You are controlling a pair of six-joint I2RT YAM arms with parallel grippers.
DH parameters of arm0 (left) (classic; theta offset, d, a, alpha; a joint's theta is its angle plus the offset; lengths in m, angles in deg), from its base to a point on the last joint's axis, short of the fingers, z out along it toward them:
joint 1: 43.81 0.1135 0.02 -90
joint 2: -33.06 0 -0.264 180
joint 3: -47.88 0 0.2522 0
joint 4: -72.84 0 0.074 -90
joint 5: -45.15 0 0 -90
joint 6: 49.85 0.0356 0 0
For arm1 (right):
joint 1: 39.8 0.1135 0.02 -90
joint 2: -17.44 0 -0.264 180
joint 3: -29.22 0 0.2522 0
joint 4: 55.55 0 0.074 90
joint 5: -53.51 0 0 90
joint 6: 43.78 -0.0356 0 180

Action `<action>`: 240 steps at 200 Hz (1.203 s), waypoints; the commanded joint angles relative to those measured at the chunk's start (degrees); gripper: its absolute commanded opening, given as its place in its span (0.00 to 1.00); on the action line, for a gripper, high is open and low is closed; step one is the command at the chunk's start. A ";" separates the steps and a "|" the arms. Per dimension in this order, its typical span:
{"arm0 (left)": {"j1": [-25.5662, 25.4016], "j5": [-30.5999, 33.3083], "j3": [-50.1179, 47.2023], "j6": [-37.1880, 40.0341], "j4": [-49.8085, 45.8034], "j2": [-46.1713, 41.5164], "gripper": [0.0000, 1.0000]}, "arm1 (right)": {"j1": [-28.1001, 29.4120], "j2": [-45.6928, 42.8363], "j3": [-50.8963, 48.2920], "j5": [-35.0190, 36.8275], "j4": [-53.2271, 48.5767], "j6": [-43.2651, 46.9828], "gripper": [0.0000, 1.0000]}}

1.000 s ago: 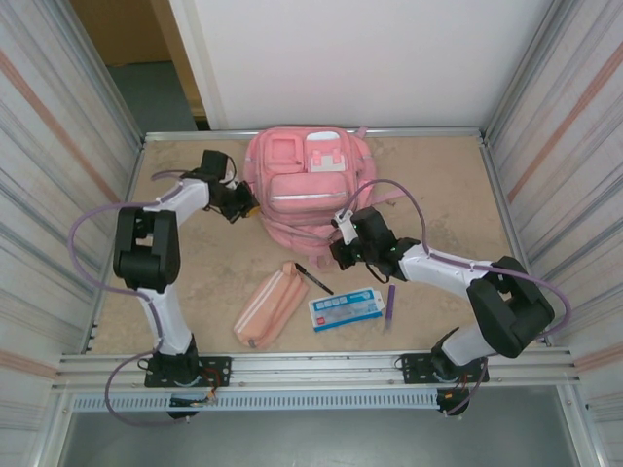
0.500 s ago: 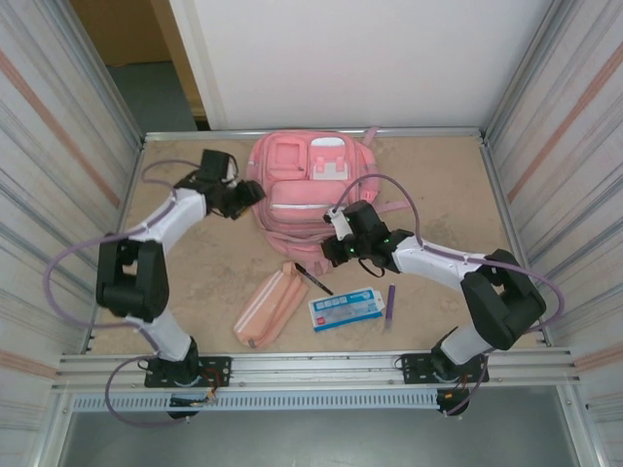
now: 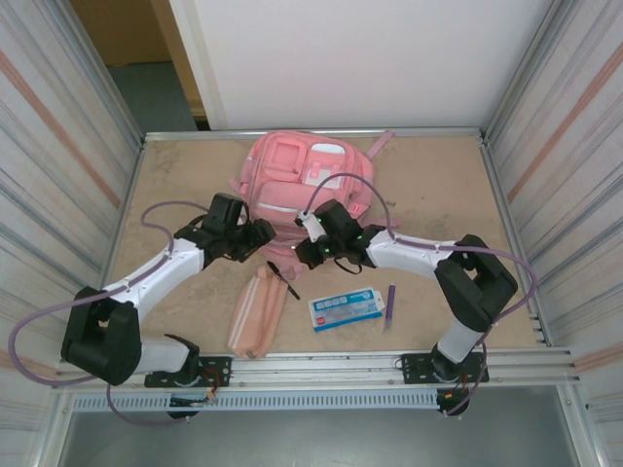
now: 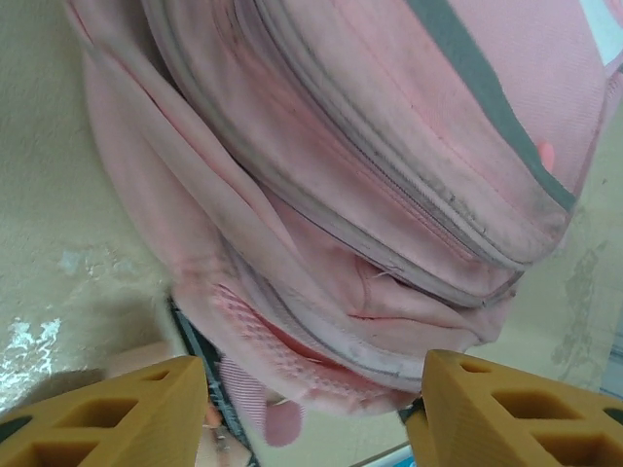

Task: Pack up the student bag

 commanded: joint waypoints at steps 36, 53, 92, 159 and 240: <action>-1.31 3.93 -1.28 -4.86 8.05 5.80 0.53 | 2.43 3.33 4.29 -1.85 4.36 -1.47 0.00; -0.58 3.83 -1.26 -3.91 11.18 8.62 0.34 | 2.26 3.20 4.53 -2.39 3.91 -0.21 0.00; 3.23 -1.13 6.98 4.21 6.81 13.10 0.00 | -0.44 1.96 2.68 -6.35 1.95 3.27 0.00; 12.92 -18.34 14.48 12.72 6.43 18.12 0.00 | -14.42 -1.36 -6.40 -6.42 -2.85 8.33 0.01; 18.07 -14.76 26.43 22.34 -7.81 23.72 0.00 | -26.40 7.14 0.89 1.86 -9.75 6.65 0.02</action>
